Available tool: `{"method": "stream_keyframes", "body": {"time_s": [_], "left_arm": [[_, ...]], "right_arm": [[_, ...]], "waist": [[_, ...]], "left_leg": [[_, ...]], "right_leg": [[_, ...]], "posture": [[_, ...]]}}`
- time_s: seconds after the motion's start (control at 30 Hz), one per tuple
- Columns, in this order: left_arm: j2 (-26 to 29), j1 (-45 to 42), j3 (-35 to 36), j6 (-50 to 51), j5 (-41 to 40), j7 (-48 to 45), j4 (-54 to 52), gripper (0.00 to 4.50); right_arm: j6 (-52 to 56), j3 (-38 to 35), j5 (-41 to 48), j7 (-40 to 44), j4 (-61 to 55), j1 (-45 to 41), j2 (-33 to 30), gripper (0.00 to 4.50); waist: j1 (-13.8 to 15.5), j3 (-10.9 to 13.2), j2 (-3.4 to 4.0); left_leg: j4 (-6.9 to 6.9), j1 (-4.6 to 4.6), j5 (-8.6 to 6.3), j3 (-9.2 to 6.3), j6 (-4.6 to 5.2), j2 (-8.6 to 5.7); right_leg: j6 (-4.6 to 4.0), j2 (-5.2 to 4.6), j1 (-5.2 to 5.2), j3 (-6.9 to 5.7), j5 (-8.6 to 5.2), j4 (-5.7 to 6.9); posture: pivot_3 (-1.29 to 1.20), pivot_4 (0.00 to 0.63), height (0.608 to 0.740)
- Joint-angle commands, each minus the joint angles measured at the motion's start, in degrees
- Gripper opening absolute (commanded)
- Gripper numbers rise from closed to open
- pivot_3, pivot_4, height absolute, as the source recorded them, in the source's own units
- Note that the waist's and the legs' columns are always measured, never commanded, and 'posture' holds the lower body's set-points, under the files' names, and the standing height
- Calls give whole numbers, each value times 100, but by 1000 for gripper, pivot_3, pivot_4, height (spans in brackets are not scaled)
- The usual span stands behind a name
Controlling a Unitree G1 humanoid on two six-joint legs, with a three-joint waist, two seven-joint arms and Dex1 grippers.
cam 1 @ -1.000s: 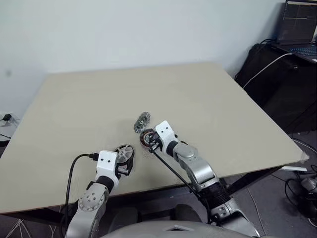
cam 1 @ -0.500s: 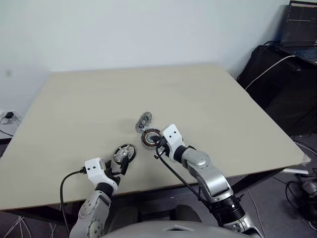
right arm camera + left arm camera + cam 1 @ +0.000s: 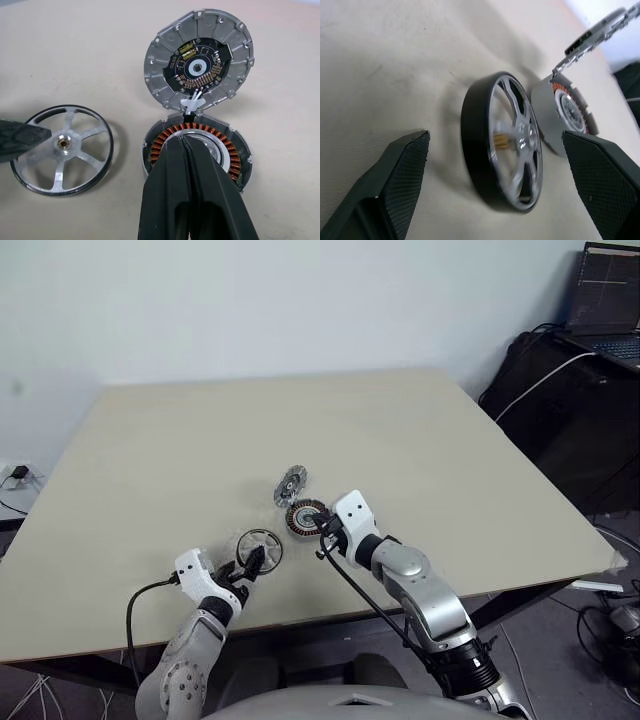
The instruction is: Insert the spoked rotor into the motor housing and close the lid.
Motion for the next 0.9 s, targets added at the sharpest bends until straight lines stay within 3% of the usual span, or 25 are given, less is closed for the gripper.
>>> {"method": "stream_keyframes", "body": {"time_s": [0.03, 0.13, 0.43, 0.7, 0.9], "left_arm": [[-342, -194, 145, 197, -485, 197, -47, 4307], [-394, -259, 243, 296, -970, 248, -24, 3585], [-274, -223, 203, 248, -1504, 394, -6, 592], [-357, -139, 365, -124, -2125, 237, -444, 435], [-330, -241, 57, -135, -2674, 28, -822, 435]], "right_arm": [[-35, -24, 68, -36, -191, -42, 40, 11], [-35, -22, 79, -47, -175, -54, 39, 0], [-17, 21, 98, -66, -181, -17, 14, 0], [-10, 32, 98, -60, -161, -24, -18, 0], [0, 38, 103, -62, -161, -37, -49, 0]], "waist": [[1, 0, 0], [0, 2, -4], [-1, 1, -16], [-9, 2, -18], [7, 13, -29]], "left_leg": [[0, 0, 0, 0, 0, 0], [0, 0, 0, 0, 0, -1], [-1, -1, 0, 0, 0, -2], [-1, 1, 0, 1, -2, 0], [-2, -7, -2, 0, 0, -5]], "right_leg": [[0, 0, 0, 0, 0, 0], [-10, 0, 0, 1, 6, 0], [-18, 1, 1, 0, 10, -5], [-6, 4, 2, 1, 2, -5], [-22, -1, 1, 0, 11, -14]], "posture": [[0, 0, 740], [0, 0, 740], [0, 0, 740], [0, 0, 740], [0, 0, 740]]}}
